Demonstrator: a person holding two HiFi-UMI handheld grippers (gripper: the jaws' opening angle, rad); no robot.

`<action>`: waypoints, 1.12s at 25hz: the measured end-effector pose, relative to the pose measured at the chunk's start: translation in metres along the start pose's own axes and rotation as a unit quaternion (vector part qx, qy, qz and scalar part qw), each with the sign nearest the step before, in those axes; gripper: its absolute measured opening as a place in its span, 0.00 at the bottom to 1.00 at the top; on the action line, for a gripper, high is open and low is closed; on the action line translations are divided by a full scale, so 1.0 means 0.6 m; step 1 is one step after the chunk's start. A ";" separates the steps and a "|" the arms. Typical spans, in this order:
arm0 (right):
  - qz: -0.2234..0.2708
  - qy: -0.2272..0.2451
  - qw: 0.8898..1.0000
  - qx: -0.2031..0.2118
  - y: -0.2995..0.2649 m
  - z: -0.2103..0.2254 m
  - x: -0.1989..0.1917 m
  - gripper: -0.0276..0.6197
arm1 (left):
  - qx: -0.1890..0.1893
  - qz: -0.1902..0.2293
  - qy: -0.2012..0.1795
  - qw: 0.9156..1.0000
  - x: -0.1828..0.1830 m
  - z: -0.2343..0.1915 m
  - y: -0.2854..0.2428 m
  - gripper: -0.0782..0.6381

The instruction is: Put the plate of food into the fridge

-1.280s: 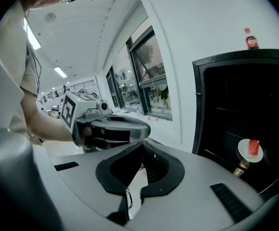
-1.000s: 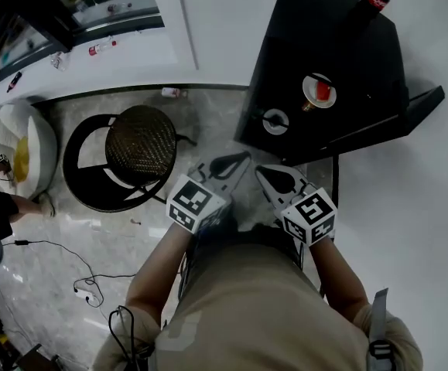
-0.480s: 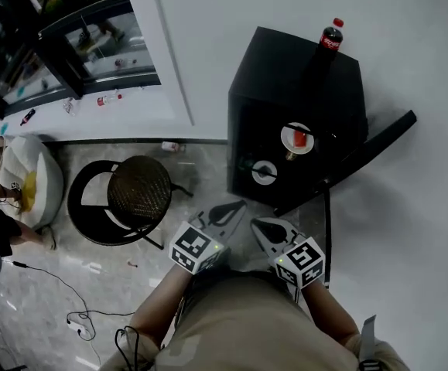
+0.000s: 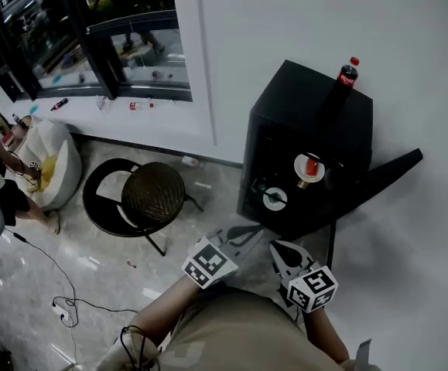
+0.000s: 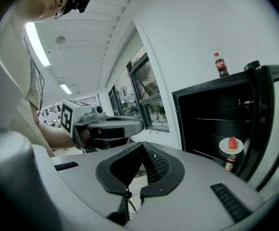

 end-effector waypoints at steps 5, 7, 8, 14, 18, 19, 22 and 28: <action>0.013 0.021 1.000 -0.004 0.032 -0.017 0.014 0.07 | 0.017 0.010 -0.003 1.000 0.015 0.025 0.019 0.12; 0.015 0.031 0.999 -0.008 0.044 -0.023 0.016 0.08 | 0.021 0.016 -0.009 1.000 0.020 0.035 0.025 0.12; 0.017 0.035 0.999 -0.011 0.050 -0.024 0.018 0.07 | 0.024 0.018 -0.014 0.999 0.022 0.040 0.028 0.12; 0.031 0.010 0.999 -0.023 0.101 -0.017 0.005 0.07 | 0.032 0.014 -0.021 0.999 0.019 0.076 0.040 0.12; 0.023 -0.004 1.000 -0.020 0.110 -0.020 -0.019 0.07 | 0.044 0.001 -0.017 0.999 0.013 0.087 0.059 0.12; 0.022 -0.005 1.000 -0.015 0.109 -0.023 -0.024 0.07 | 0.050 -0.003 -0.015 0.999 0.008 0.088 0.065 0.12; 0.017 -0.006 1.000 0.004 0.100 -0.039 -0.035 0.07 | 0.066 -0.013 -0.006 0.998 -0.006 0.090 0.083 0.12; 0.016 -0.001 1.000 0.022 0.096 -0.062 -0.029 0.07 | 0.071 -0.015 -0.003 0.997 -0.010 0.093 0.096 0.12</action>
Point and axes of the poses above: the fingertips, and each gripper's own axes: y backward along the fingers, z to its right, x out of its top, the point moved 1 cm from there along y, backward along the fingers, and after that the axes turned 8 degrees about x, right-handed, at the moved point
